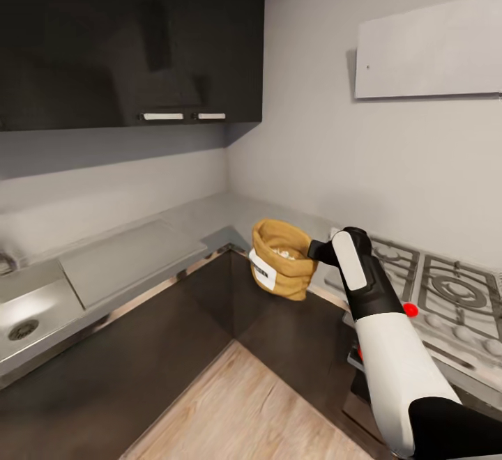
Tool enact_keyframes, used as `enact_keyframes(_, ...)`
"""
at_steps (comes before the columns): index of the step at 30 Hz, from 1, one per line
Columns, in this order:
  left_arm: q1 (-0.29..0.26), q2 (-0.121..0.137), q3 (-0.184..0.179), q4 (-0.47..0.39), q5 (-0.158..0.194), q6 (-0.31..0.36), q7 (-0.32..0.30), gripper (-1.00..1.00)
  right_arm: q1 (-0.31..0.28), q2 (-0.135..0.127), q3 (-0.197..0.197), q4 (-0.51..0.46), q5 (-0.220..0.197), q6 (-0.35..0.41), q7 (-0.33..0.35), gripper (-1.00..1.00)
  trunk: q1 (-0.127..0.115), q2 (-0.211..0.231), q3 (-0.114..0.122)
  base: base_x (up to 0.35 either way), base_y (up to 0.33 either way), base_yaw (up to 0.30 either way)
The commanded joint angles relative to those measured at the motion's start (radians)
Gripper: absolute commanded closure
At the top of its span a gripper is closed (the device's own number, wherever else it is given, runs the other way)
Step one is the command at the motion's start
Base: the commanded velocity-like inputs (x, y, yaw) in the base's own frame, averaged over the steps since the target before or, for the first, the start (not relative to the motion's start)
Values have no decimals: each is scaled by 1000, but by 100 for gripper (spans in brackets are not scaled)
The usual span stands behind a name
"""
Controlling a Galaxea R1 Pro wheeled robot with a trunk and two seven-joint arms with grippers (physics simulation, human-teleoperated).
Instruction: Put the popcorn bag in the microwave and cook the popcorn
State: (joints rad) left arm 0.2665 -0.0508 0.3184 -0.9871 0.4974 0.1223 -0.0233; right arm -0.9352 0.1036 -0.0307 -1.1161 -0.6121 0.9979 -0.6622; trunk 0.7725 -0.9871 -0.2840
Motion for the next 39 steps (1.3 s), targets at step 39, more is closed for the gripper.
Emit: enact_keyframes(39,-4,-6,1,-2,9,11,0,-100,47,-5,0,-150,-9,16,-4,100,-1,-1,-15,-345,66,-205)
